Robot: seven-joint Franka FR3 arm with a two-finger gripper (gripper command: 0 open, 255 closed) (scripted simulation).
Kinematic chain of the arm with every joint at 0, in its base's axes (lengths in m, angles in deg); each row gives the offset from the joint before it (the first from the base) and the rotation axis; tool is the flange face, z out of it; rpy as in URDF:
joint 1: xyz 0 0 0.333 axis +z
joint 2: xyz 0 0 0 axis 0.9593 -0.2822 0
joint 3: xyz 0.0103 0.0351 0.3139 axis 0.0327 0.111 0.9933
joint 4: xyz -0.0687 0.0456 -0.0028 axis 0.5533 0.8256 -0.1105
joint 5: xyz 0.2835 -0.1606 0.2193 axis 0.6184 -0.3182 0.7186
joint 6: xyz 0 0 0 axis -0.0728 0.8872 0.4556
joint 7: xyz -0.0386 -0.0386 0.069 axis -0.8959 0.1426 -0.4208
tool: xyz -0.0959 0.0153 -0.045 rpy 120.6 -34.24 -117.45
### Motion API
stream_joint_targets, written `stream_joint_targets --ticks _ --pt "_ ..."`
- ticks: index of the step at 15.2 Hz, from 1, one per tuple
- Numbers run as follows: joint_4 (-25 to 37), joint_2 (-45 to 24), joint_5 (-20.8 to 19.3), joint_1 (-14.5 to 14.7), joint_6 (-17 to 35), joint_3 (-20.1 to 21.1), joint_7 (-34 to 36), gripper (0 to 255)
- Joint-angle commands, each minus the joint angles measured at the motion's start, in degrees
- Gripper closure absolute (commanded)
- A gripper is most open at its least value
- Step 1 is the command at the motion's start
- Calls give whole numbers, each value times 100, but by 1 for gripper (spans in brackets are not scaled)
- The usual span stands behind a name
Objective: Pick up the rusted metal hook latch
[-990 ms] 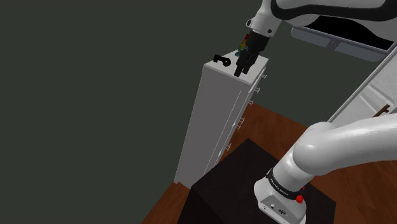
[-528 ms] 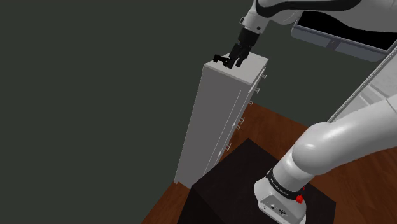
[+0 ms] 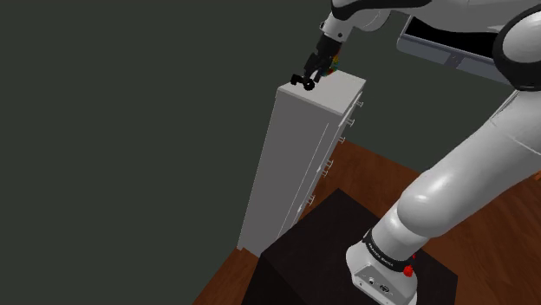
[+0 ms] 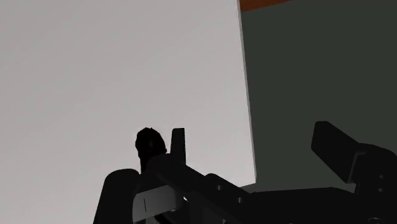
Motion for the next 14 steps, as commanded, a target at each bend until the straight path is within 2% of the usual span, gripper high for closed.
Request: stream_joint_targets --ticks 1,6,14 --pt "413 -398 117 -48 8 -108 -162 0" --pt "1521 -1372 473 -224 -99 -296 -505 0" --pt "963 -1390 508 -217 473 -281 -586 0"
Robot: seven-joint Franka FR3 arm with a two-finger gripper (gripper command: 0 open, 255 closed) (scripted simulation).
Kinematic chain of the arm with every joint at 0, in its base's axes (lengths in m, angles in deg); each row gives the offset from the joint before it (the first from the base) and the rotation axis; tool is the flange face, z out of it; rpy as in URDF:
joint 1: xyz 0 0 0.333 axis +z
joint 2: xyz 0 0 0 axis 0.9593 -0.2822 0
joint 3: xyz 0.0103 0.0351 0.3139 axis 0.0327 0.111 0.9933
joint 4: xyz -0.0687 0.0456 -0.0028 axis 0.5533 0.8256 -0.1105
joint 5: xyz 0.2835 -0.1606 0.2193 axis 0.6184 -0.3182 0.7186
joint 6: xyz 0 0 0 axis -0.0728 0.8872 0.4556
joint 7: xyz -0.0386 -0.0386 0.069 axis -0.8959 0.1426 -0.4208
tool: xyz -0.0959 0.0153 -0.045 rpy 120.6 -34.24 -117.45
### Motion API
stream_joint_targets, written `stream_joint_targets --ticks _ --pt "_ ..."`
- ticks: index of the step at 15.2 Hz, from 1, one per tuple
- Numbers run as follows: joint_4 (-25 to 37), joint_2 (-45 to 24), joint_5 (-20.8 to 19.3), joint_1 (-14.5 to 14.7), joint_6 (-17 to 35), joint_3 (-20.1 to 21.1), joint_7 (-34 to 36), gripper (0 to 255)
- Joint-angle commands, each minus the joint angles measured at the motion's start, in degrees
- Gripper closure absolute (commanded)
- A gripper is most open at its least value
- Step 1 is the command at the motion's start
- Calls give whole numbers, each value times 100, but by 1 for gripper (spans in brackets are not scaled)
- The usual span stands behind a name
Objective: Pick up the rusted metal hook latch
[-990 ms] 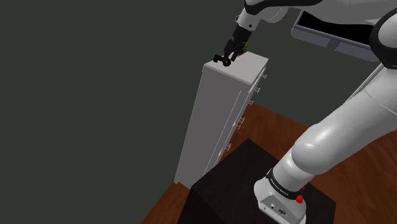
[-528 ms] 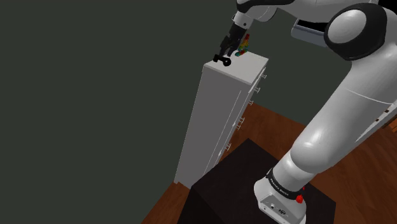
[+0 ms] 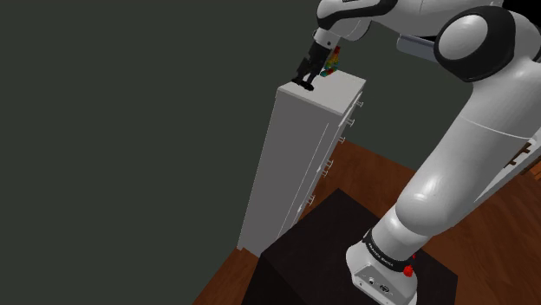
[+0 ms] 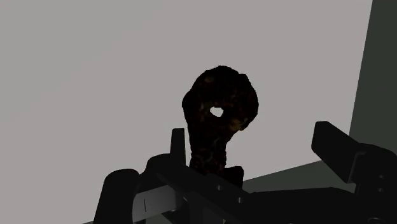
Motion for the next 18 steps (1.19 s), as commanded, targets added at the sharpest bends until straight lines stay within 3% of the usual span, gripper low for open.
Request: stream_joint_targets --ticks 1,2,11,18 --pt "-65 -6 8 4 63 4 -11 0" --pt "-64 -3 8 0 60 1 -17 255" --pt "-64 -7 8 4 63 4 -11 255" --pt "449 13 -26 -6 -464 -6 65 255"
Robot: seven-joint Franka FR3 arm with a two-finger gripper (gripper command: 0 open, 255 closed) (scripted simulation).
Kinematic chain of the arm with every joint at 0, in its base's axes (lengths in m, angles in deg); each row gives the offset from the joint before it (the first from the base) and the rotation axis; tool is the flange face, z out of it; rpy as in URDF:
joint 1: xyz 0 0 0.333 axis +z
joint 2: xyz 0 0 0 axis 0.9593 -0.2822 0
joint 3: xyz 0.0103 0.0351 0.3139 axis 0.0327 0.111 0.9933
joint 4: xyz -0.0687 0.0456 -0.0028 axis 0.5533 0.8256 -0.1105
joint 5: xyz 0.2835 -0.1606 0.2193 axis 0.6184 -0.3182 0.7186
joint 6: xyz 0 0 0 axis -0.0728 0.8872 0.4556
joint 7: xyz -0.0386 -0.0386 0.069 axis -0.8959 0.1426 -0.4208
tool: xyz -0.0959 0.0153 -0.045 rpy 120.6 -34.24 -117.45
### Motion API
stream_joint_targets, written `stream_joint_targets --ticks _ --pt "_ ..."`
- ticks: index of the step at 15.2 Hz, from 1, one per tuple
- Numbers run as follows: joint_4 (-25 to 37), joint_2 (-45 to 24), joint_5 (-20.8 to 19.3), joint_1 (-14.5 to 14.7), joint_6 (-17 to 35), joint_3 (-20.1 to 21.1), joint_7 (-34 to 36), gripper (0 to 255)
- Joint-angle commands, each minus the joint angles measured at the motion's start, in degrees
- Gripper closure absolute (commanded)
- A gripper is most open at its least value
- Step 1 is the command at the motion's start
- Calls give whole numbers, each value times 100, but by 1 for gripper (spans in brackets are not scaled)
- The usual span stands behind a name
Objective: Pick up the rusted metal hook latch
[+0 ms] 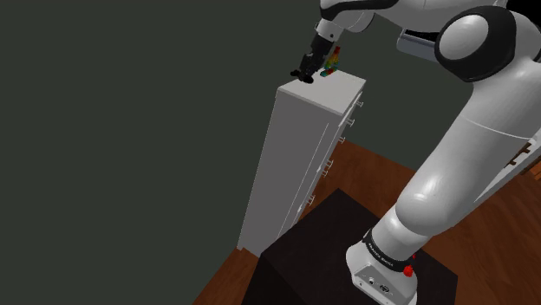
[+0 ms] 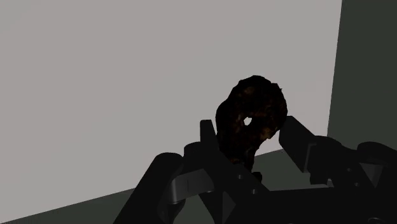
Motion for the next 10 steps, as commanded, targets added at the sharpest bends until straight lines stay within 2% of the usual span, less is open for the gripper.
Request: stream_joint_targets --ticks 1,8,10 --pt "175 -7 -6 -6 -169 -5 18 255" --pt "788 -66 -7 -27 -722 -18 78 255" --pt "802 -68 -7 -28 -734 -18 79 255"
